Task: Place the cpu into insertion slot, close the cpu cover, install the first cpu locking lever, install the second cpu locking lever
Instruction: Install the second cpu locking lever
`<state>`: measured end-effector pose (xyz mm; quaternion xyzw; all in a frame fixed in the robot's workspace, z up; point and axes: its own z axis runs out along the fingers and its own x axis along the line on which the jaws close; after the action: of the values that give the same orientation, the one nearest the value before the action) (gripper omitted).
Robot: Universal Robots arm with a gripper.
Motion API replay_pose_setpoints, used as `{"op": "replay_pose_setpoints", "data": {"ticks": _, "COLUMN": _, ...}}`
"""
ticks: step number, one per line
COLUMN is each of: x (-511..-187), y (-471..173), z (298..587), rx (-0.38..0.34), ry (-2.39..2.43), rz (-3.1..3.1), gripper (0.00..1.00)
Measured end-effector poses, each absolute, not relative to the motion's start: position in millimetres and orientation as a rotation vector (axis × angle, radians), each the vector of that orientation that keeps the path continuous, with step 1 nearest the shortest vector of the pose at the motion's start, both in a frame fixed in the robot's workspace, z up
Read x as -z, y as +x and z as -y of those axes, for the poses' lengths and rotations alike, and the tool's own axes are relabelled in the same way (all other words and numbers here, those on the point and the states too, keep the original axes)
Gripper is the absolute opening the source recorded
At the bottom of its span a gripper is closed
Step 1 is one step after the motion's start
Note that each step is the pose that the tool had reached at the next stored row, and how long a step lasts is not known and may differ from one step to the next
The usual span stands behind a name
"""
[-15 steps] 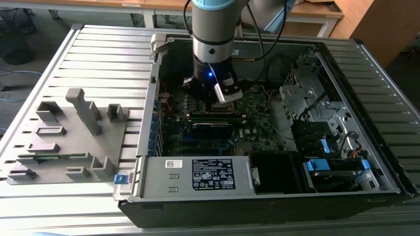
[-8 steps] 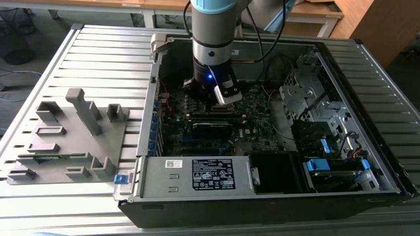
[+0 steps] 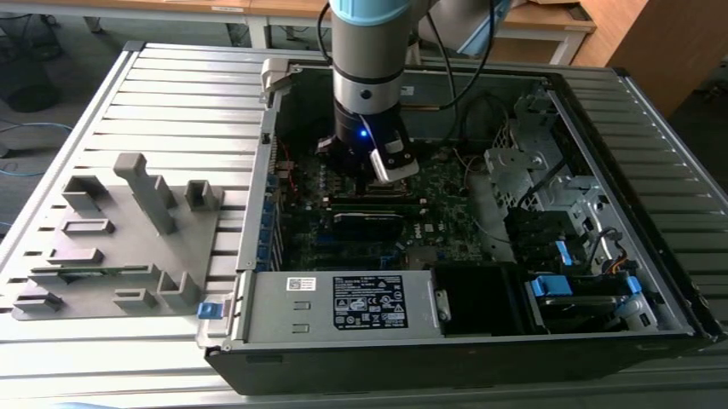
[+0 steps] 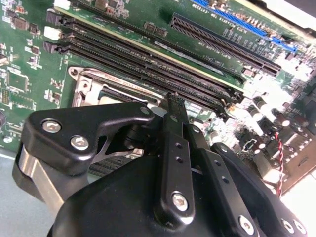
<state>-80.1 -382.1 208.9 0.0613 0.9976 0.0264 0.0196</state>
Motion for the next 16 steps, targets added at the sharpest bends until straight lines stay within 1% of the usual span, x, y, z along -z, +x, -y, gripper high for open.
{"op": "replay_pose_setpoints", "data": {"ticks": 7, "x": -208.0, "y": -81.1, "z": 382.5, "rx": -0.097, "ry": 0.191, "rz": -3.096, "gripper": 0.11}}
{"op": "replay_pose_setpoints", "data": {"ticks": 16, "x": -206.6, "y": -81.4, "z": 387.8, "rx": -0.100, "ry": 0.191, "rz": -3.096, "gripper": 0.11}}
